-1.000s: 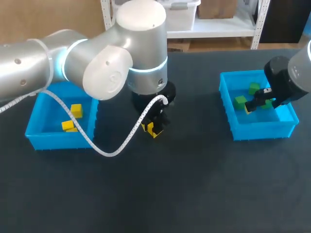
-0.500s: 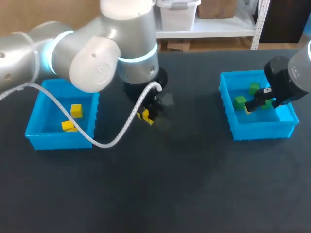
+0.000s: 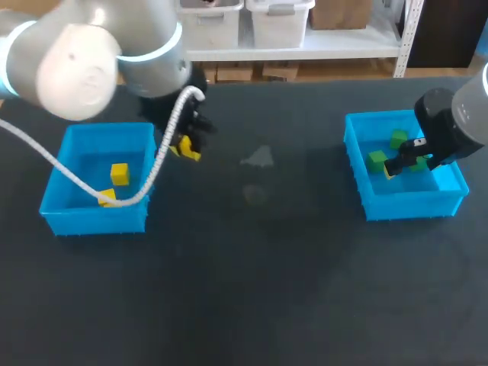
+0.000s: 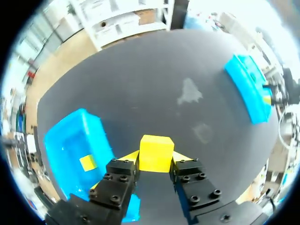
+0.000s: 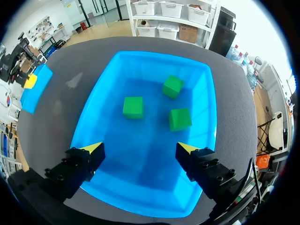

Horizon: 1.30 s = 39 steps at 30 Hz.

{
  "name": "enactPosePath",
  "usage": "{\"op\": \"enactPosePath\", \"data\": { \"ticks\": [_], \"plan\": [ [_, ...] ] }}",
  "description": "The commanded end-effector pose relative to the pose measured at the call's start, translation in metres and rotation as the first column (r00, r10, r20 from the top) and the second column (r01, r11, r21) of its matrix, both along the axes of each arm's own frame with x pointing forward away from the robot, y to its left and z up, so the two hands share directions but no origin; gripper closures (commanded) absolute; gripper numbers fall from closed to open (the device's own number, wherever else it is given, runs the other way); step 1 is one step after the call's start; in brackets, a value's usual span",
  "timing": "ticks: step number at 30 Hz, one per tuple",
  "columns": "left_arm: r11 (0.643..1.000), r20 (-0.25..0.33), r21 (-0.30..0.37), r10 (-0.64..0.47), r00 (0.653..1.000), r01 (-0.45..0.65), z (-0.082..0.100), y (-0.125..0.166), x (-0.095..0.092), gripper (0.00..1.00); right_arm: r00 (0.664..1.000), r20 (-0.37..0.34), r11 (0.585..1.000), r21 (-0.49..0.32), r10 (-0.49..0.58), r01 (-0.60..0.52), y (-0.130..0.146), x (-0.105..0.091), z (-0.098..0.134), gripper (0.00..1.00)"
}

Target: Put the green cubes in the right bin and the yellow cubes in the left bin.

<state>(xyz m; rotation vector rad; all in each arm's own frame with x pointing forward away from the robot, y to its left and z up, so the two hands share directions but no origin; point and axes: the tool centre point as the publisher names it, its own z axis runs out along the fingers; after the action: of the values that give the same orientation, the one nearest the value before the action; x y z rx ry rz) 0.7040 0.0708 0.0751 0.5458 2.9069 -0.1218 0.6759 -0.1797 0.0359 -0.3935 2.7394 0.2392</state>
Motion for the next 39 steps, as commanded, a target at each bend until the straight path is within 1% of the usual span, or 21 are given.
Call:
{"op": "enactPosePath", "data": {
  "ticks": [1, 4, 8, 14, 20, 21, 22, 23, 26, 32, 36, 39],
  "plan": [
    [0.996, 0.063, -0.061, 0.063, 0.996, -0.060, 0.012, 0.033, -0.004, 1.00, 1.000, 0.004, 1.000, -0.002, -0.003, 0.003, 0.000, -0.002, 0.000, 0.00],
    [0.991, 0.079, -0.077, 0.118, 0.990, -0.112, 0.019, 0.051, -0.002, 1.00, 1.000, 0.004, 1.000, -0.002, -0.003, 0.003, 0.000, -0.002, 0.000, 0.00],
    [0.983, 0.090, -0.077, 0.173, 0.981, -0.167, 0.022, 0.074, -0.001, 1.00, 1.000, 0.004, 1.000, -0.002, -0.003, 0.003, 0.000, -0.002, 0.000, 0.00],
    [0.970, 0.088, -0.076, 0.237, 0.967, -0.231, 0.017, 0.099, -0.006, 1.00, 1.000, 0.004, 1.000, -0.002, -0.003, 0.003, 0.000, -0.002, 0.000, 0.00],
    [0.960, 0.076, -0.078, 0.274, 0.959, -0.268, 0.010, 0.113, -0.014, 1.00, 1.000, 0.004, 1.000, -0.002, -0.003, 0.003, 0.000, -0.002, 0.000, 0.00],
    [0.959, 0.076, -0.079, 0.277, 0.958, -0.271, 0.009, 0.114, -0.015, 0.91, 1.000, 0.004, 1.000, -0.002, -0.003, 0.003, 0.000, -0.002, 0.000, 0.00],
    [0.959, 0.075, -0.078, 0.279, 0.957, -0.273, 0.008, 0.116, -0.017, 0.08, 1.000, 0.004, 1.000, -0.002, -0.003, 0.003, 0.000, -0.002, 0.000, 0.00],
    [0.958, 0.071, -0.078, 0.283, 0.956, -0.278, 0.008, 0.117, -0.018, 0.00, 1.000, 0.004, 1.000, -0.002, -0.003, 0.003, 0.000, -0.002, 0.000, 0.00],
    [0.953, 0.070, -0.088, 0.295, 0.953, -0.289, 0.007, 0.118, -0.021, 0.00, 1.000, 0.004, 1.000, -0.002, -0.003, 0.003, 0.000, -0.002, 0.000, 0.00],
    [0.932, 0.053, -0.156, 0.337, 0.940, -0.326, 0.005, 0.119, -0.023, 0.00, 1.000, 0.004, 1.000, -0.002, -0.003, 0.003, 0.000, -0.002, 0.000, 0.00],
    [0.914, 0.061, -0.213, 0.365, 0.929, -0.346, 0.009, 0.114, -0.020, 0.00, 1.000, 0.004, 1.000, -0.002, -0.003, 0.003, 0.000, -0.002, 0.000, 0.00],
    [0.914, 0.061, -0.213, 0.365, 0.929, -0.346, 0.009, 0.114, -0.020, 0.00, 1.000, 0.004, 1.000, -0.002, -0.003, 0.003, 0.000, -0.002, 0.000, 0.00]
  ]
}}
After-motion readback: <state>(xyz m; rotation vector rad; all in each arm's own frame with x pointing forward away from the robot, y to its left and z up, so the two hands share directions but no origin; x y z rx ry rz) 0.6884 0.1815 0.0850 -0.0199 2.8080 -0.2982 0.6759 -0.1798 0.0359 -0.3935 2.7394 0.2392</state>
